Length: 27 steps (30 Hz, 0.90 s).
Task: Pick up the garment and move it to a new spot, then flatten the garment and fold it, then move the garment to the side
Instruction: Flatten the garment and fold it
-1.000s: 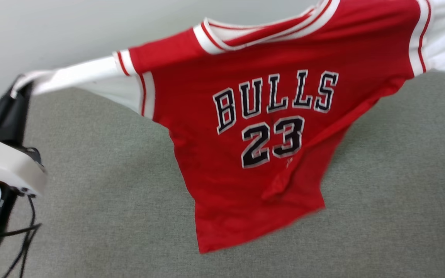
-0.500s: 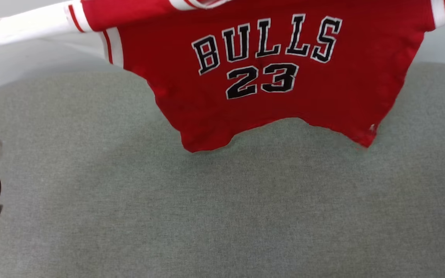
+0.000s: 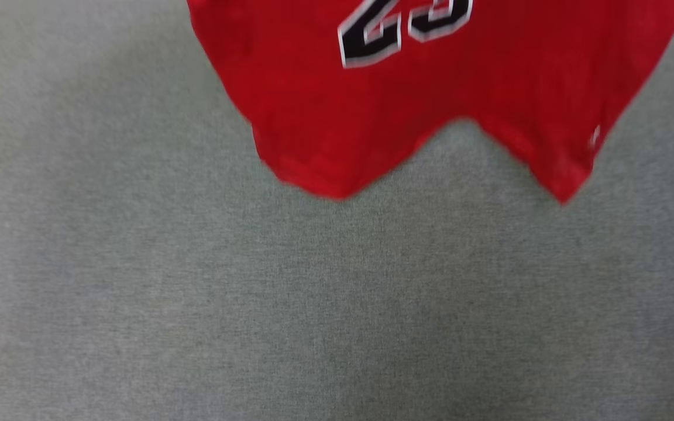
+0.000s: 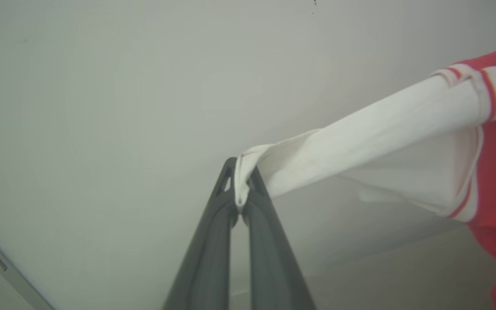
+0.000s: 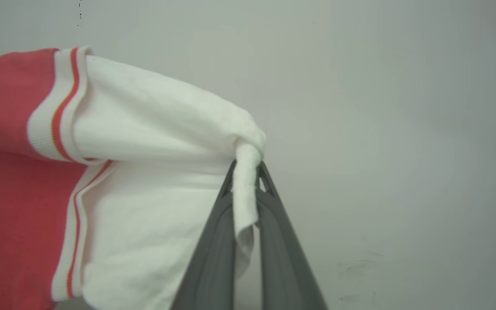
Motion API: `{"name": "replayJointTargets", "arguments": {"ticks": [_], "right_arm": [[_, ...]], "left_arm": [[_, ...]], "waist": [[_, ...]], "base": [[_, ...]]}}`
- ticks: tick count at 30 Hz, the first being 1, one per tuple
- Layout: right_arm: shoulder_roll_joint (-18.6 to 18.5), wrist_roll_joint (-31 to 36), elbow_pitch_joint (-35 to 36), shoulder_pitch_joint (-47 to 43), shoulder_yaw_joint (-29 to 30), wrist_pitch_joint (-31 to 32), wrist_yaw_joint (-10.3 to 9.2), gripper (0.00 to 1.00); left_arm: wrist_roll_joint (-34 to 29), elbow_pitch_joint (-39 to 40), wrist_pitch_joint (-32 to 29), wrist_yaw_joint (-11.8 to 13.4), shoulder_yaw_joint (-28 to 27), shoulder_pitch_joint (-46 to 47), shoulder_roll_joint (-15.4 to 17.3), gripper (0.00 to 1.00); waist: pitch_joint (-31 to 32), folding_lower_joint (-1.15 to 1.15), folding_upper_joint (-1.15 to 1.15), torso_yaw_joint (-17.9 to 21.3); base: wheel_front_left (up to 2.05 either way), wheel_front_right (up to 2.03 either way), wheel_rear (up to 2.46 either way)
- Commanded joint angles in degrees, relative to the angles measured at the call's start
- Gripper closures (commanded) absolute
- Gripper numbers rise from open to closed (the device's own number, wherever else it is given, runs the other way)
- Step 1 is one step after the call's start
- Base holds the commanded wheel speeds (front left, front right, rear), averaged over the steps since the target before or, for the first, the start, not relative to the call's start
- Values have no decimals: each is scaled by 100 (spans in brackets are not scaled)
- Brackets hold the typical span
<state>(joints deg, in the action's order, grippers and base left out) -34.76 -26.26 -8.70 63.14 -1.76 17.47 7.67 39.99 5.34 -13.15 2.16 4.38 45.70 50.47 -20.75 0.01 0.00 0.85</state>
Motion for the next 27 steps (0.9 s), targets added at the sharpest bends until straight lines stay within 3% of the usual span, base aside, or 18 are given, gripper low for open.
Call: {"name": "replayJointTargets", "arguments": {"ticks": [1, 8, 16, 22, 27], "right_arm": [[-9, 100, -271, 365, 57, -76, -34, 100], [125, 491, -1248, 1716, -98, -435, -51, 100], [387, 1044, -2420, 3059, -37, -1046, -52, 100], [644, 1221, -3131, 3340, -48, -1522, -52, 100], [718, 1085, -3575, 2946, -119, -1826, -49, 100]], "left_arm": [[-88, -311, -29, -61, 35, 446, 68, 100], [-463, -1494, 154, -432, 464, 2312, -127, 100], [-771, -2835, 770, -694, 829, 3864, -601, 100], [-907, -3500, 1451, -813, 1086, 4230, -926, 100], [-850, -3911, 1922, -884, 1333, 3829, -1222, 100]], "waist": [[-657, -1, 0, -32], [-1363, -1, 0, -137], [-1777, -1, 0, -318], [-1910, -1, 0, -435], [-1878, -1, 0, -490]], "base": [[0, 0, 0], [0, 0, 0], [0, 0, 0], [0, 0, 0], [0, 0, 0]]}}
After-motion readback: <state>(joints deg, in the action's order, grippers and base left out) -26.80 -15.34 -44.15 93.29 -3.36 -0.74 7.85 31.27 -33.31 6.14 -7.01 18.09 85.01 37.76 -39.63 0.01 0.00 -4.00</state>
